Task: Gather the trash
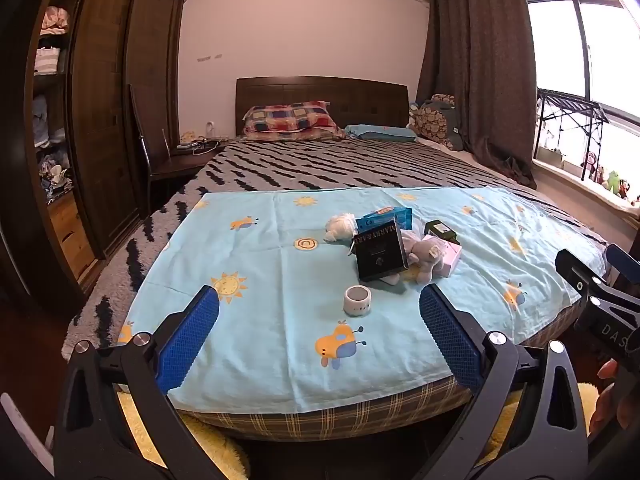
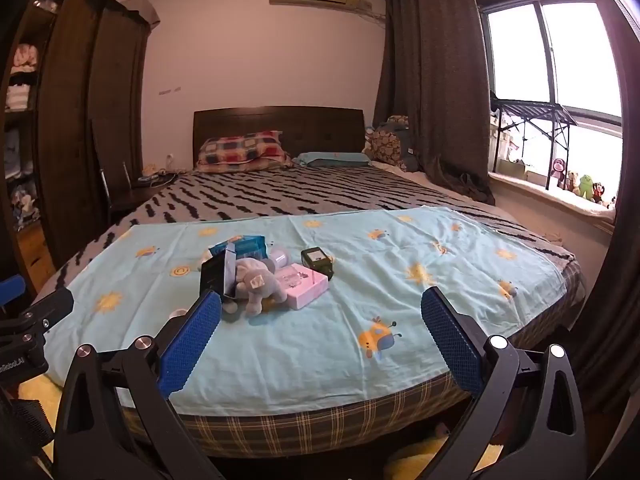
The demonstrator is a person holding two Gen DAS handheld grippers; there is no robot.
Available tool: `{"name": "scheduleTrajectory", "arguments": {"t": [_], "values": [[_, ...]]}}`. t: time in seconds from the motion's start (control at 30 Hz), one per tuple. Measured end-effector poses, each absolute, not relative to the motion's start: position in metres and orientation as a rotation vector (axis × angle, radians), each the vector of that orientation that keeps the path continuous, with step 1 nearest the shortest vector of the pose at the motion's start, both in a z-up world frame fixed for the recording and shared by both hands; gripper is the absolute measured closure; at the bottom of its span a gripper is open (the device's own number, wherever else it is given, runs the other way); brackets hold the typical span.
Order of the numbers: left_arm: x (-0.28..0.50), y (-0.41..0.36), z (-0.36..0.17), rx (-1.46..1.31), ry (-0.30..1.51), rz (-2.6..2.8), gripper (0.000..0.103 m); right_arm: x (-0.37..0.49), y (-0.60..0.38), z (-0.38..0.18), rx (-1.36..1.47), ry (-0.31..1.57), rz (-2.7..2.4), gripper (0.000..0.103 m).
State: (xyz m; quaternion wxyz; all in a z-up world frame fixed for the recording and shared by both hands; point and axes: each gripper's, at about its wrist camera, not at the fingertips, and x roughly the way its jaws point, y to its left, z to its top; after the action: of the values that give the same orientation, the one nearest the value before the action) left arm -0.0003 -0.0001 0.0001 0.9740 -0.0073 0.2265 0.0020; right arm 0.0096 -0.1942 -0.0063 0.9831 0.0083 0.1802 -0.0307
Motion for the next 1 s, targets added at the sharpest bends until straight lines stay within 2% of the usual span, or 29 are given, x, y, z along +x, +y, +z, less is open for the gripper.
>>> {"name": "scheduleTrajectory", "arguments": {"t": [1.0], "values": [[-0.0003,-0.0035,0.003,-0.017,0.459,0.001,0.007,0.0057,-0.1981,-0.0064,0.031,0.354,-0.07,0.003]]}}
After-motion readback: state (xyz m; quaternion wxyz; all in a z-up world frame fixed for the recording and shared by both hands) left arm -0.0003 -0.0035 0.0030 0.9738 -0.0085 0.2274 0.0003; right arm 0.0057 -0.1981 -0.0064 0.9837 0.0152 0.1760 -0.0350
